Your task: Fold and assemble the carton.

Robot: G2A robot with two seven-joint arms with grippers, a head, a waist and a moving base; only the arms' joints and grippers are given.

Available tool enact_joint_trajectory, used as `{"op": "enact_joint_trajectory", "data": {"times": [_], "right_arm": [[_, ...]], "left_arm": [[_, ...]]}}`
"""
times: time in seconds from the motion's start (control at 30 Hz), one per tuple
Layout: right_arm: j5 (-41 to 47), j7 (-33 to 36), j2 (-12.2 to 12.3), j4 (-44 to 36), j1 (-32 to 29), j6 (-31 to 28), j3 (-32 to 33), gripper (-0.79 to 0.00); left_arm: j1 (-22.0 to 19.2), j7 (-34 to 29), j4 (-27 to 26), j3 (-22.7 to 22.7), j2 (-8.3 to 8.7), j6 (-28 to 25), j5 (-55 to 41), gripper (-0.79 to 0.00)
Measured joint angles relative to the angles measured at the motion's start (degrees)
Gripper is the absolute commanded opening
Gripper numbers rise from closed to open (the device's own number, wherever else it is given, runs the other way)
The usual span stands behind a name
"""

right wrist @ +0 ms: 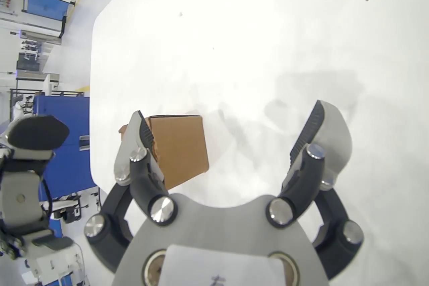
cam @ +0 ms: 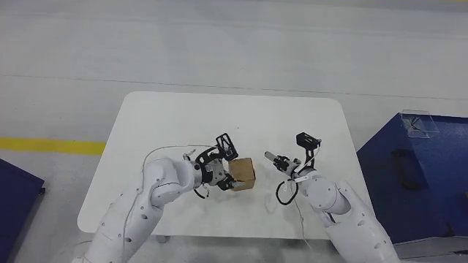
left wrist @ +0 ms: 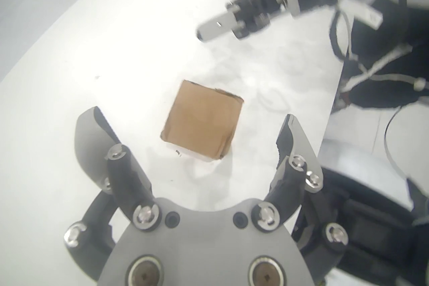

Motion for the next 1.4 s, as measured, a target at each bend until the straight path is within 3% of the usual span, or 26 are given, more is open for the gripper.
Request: {"op": "enact_joint_trajectory", "data": {"times": [0.07,0.23,0.33,0.6,0.87,1.1,1.3,1.4], "right_arm": [[-3.7,-1.4,-0.2,0.7,0.2,1.4,-1.3,0.0],[-8.0,0.1,-0.9,2.3,1.7,2.0,-4.9,0.0],[-9.8,0.7,-1.4,2.8,2.5,2.4,-6.7,0.0],[-13.4,0.9,-2.3,2.9,3.6,1.6,-9.4,0.0],[-14.3,0.8,-3.0,4.1,4.9,2.0,-9.3,0.0],[-15.8,1.5,-3.8,4.7,6.1,2.7,-10.2,0.0],[-16.8,2.1,-4.3,5.1,6.7,3.2,-10.6,0.0],[-17.2,2.5,-4.5,5.3,7.0,3.3,-10.4,0.0]], "left_arm": [[0.2,8.1,1.8,-0.5,0.49,-3.4,7.6,0.0],[0.7,25.8,6.8,1.8,0.79,-2.3,21.0,0.0],[-0.7,30.5,10.4,4.0,0.32,0.7,25.8,0.0],[-5.4,33.4,19.8,8.5,-1.77,2.7,25.4,0.0],[-8.2,35.0,24.7,10.1,-2.93,1.0,23.2,0.0],[-8.9,37.1,26.3,9.9,-2.92,-1.9,22.3,-0.394],[-9.4,37.6,27.1,9.9,-2.95,-2.6,22.4,-0.413],[-9.5,37.8,27.3,9.9,-2.98,-2.7,22.5,-0.508]]}}
